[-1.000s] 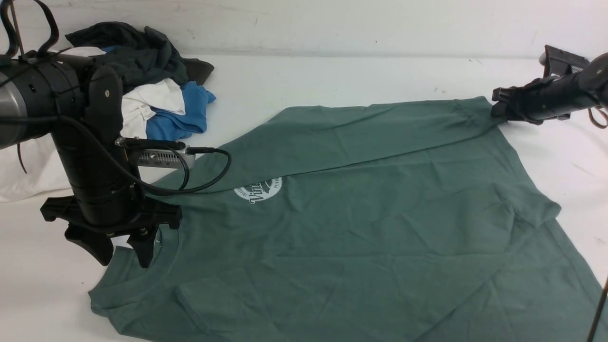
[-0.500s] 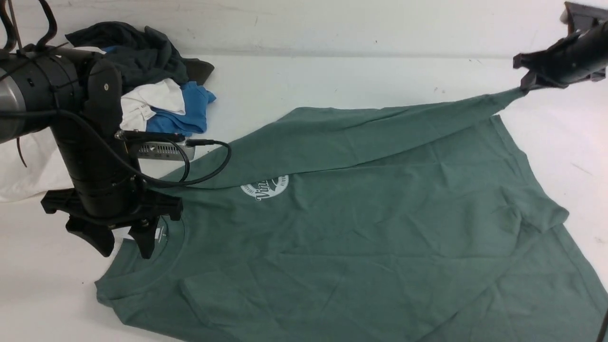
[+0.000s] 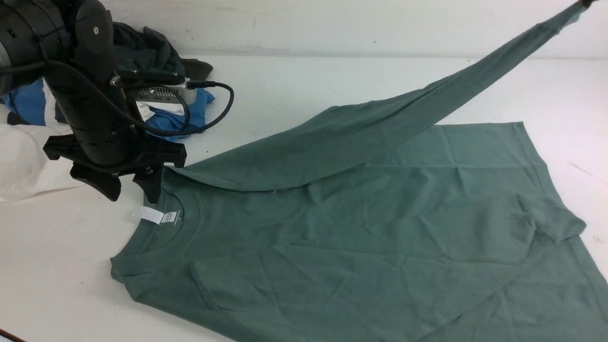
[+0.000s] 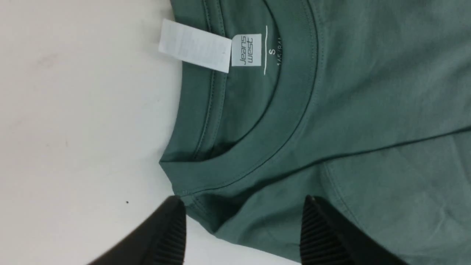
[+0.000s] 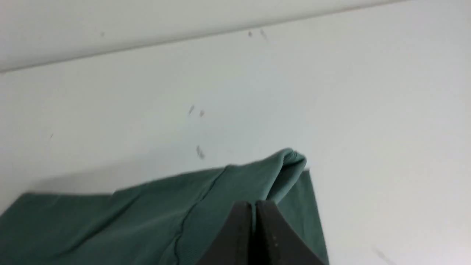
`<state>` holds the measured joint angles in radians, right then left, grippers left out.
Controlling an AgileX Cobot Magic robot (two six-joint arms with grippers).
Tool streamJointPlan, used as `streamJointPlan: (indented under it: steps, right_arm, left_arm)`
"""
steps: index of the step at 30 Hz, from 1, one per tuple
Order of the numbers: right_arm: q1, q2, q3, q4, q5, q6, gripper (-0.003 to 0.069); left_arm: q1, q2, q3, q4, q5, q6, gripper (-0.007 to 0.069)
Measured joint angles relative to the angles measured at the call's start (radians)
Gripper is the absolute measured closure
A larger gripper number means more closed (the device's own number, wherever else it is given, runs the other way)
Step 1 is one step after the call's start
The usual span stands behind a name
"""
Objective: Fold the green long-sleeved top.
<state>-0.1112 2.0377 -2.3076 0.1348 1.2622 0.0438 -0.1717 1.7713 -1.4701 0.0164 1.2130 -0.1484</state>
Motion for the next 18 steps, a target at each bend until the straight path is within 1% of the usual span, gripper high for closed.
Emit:
streamJointPlan:
  steps: [1, 3, 4, 5, 9, 10, 11, 12, 13, 16, 18]
  right_arm:
    - [0.002, -0.025, 0.039, 0.0, 0.0, 0.001, 0.0664]
    - [0.005, -0.197, 0.336, 0.004, -0.003, 0.012, 0.0664]
    - [0.005, -0.209, 0.359, 0.004, -0.003, 0.014, 0.0664]
    - [0.005, -0.296, 0.529, -0.003, -0.003, 0.023, 0.0664]
    - [0.005, -0.436, 0.893, -0.037, -0.012, 0.033, 0.0664]
    - [0.005, -0.44, 0.908, -0.039, -0.015, 0.034, 0.0664]
    - [0.005, -0.459, 1.03, -0.055, -0.07, 0.045, 0.0664]
    - [0.005, -0.46, 1.053, -0.06, -0.077, 0.047, 0.0664]
    - [0.005, -0.458, 1.138, -0.075, -0.148, 0.052, 0.0664]
    - [0.005, -0.436, 1.236, -0.092, -0.267, 0.055, 0.0664]
    - [0.005, -0.412, 1.274, -0.101, -0.319, 0.056, 0.0659]
  left_arm:
    - [0.0, 0.0, 0.0, 0.0, 0.0, 0.001, 0.0228]
    - [0.0, 0.0, 0.0, 0.0, 0.0, 0.003, 0.0228]
    - [0.0, 0.0, 0.0, 0.0, 0.0, 0.003, 0.0228]
    - [0.0, 0.0, 0.0, 0.001, 0.0, 0.003, 0.0228]
    - [0.0, 0.0, 0.0, 0.002, 0.0, 0.003, 0.0228]
    - [0.0, 0.0, 0.0, 0.002, 0.0, 0.003, 0.0228]
    - [0.0, 0.0, 0.0, 0.003, 0.001, 0.003, 0.0228]
    - [0.0, 0.0, 0.0, 0.003, 0.001, 0.003, 0.0228]
    - [0.0, 0.0, 0.0, 0.003, 0.001, 0.003, 0.0228]
    - [0.0, 0.0, 0.0, 0.003, 0.001, 0.004, 0.0228]
    - [0.0, 0.0, 0.0, 0.003, 0.001, 0.004, 0.0228]
